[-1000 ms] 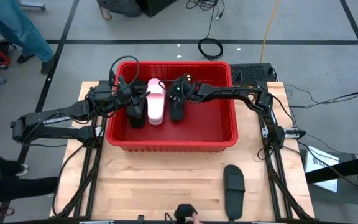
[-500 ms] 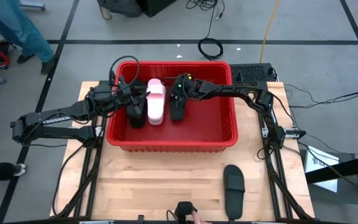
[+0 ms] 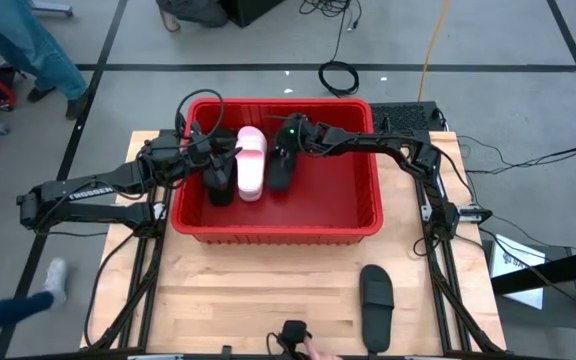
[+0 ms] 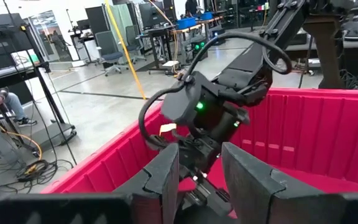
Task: Pick and place slides into bin
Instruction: Put the black slipper into the organizer bin
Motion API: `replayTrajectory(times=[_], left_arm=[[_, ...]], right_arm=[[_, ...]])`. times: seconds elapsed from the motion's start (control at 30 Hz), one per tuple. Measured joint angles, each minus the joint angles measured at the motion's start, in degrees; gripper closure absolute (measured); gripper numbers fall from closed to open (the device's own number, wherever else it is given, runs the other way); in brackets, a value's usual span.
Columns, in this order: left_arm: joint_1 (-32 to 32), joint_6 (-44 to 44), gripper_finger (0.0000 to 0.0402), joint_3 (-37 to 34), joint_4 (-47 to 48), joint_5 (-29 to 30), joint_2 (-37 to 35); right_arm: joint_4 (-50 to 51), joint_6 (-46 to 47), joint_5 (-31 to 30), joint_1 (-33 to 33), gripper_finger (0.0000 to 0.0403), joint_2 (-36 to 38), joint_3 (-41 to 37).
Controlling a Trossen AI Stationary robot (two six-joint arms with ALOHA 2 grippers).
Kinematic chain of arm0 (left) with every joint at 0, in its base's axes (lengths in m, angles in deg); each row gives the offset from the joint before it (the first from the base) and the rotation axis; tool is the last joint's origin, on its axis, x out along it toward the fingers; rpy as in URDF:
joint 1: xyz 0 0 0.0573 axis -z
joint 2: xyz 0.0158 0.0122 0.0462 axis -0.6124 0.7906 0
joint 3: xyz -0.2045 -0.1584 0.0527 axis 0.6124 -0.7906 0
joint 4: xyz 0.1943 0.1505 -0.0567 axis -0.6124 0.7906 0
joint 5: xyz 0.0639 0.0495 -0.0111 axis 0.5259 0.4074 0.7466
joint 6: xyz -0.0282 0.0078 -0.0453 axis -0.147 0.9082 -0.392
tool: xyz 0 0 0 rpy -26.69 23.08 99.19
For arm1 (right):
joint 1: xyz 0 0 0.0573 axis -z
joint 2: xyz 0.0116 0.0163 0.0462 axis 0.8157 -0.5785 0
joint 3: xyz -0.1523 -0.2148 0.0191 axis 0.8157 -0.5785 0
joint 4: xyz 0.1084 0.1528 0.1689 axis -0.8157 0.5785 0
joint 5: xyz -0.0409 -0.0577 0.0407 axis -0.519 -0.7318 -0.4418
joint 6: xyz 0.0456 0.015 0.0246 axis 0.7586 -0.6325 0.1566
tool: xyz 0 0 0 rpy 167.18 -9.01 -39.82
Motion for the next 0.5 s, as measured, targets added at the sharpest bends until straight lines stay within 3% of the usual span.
replayTrajectory(times=[0.33, 0.5], left_arm=[[0.0, 0.1, 0.0275, 0.0, -0.1, -2.3, 0.0], [0.0, 0.1, 0.0275, 0.0, -0.1, -2.3, 0.0]], right_arm=[[6.0, 0.9, 2.2, -0.1, 0.0193, 0.0, 0.0], [5.8, 0.8, 8.4, -0.1, 0.0193, 0.0, 0.0]])
